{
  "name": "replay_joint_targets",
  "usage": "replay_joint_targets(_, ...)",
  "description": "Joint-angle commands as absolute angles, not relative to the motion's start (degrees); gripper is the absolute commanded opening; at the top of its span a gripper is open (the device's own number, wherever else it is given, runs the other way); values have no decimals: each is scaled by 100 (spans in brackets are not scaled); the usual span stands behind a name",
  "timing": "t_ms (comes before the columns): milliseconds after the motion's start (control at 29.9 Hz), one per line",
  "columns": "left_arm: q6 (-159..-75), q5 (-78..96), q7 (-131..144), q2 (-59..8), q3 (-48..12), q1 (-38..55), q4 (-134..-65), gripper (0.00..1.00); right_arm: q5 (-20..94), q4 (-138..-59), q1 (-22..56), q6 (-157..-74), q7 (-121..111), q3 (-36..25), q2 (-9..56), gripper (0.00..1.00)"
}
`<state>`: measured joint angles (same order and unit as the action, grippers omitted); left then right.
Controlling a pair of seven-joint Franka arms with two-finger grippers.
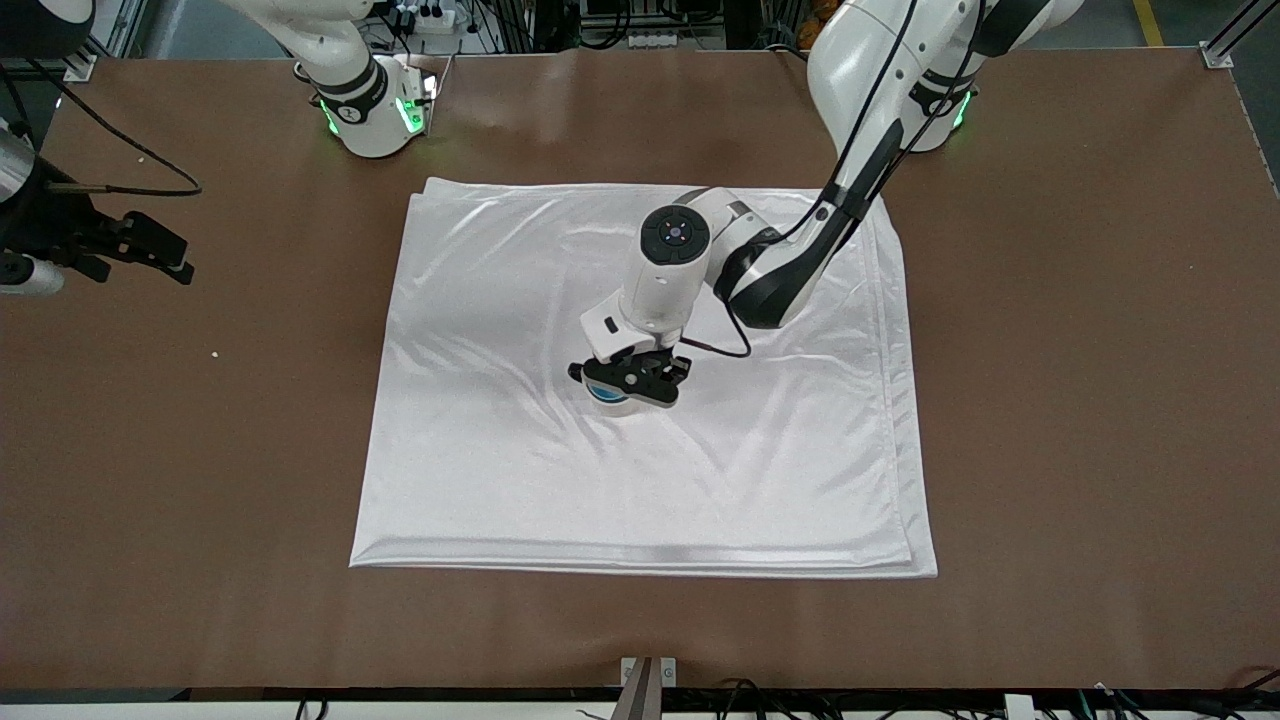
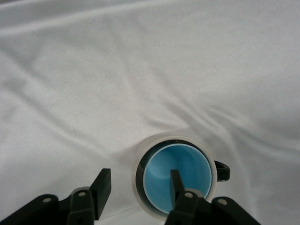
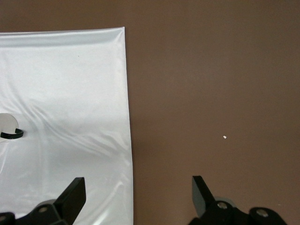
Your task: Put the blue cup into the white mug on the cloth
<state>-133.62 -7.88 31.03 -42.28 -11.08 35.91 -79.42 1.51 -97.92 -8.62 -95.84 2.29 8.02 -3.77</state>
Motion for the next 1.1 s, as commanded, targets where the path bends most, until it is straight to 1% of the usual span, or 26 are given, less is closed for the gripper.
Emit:
replay_joint_targets(0, -13368, -940, 3094, -3973, -1020, 3604, -7919, 100, 229, -9405, -896, -9448, 317, 826, -272, 100)
replay_joint_targets(167, -13228, -923, 3111, -3605, -897, 3542, -7936, 100, 193, -9343, -914, -9256, 290, 809, -281, 100)
replay_joint_targets(301, -12649, -923, 3094, -3191, -730, 3516, -7928, 100, 185, -9334, -896, -9149, 325, 817, -290, 100)
replay_joint_targets(434, -12332, -905, 3094, -2883, -589, 3367, -7937, 100, 184, -9343, -888, -9123, 316, 826, -290, 100)
replay_joint_targets(735, -11682, -870, 3076, -2312, -589, 2646, -7980, 100, 176, -9176, -870, -9097, 325, 844, -229, 100)
replay_joint_targets(802, -11488, -870, 3076, -2207, -589, 2567, -7981, 100, 176, -9150, -870, -9097, 325, 844, -211, 100)
replay_joint_targets(1069, -11136, -861, 3059, -1741, -606, 2224, -7980, 100, 193, -9149, -879, -9158, 334, 844, -211, 100)
